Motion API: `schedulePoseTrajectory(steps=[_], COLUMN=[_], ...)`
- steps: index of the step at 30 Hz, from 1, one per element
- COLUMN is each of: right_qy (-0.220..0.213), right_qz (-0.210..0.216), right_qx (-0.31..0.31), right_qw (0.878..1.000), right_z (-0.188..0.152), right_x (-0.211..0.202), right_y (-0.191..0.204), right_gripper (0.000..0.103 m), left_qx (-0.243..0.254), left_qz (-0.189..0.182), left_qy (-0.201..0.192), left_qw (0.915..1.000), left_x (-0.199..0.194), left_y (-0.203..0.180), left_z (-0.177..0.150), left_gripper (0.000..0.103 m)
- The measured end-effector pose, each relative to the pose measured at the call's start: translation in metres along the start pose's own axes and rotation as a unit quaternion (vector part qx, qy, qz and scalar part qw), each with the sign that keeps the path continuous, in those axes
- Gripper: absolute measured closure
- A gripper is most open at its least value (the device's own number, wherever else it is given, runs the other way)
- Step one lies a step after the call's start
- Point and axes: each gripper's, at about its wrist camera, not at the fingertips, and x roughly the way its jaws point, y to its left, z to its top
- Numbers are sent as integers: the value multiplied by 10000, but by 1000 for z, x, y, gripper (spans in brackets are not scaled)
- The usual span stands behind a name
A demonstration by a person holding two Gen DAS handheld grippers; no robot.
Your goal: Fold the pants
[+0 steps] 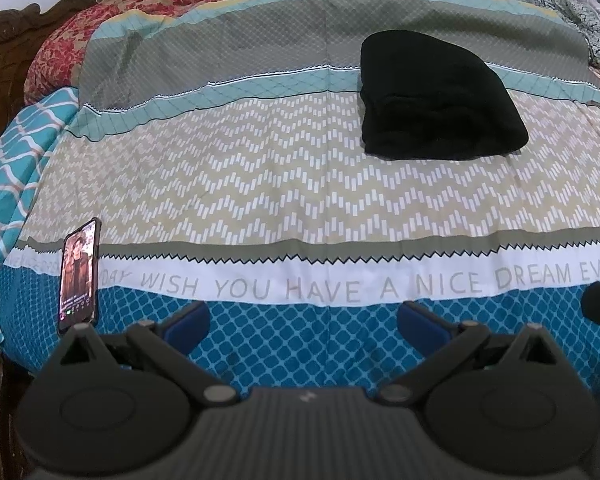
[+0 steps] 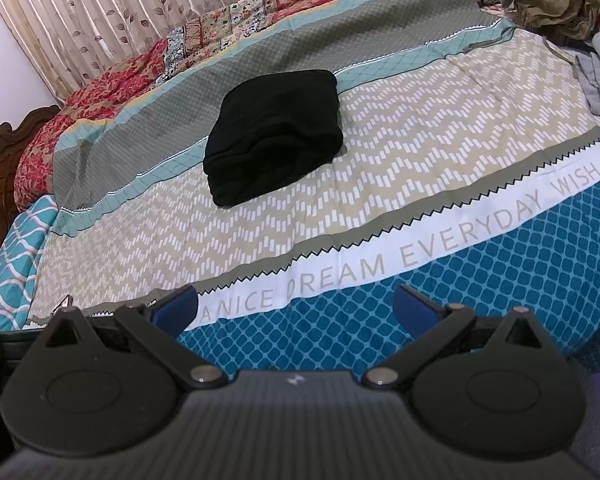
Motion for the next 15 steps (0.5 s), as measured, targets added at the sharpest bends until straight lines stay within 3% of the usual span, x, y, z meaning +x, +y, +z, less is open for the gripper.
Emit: schedulePoseTrajectory(steps=[15], right_qy=[19], right_qz=[-7], right_qx=[12], right_qw=[10000], right_z=[-1], right_x=[0], right_y=[0], right_gripper=[0], left_qx=[-52], left_qz=[-42], left_qy=[55], left_qw=[10000], left_x=[-1], left_y=[1], left_z=[0], left_gripper=[0])
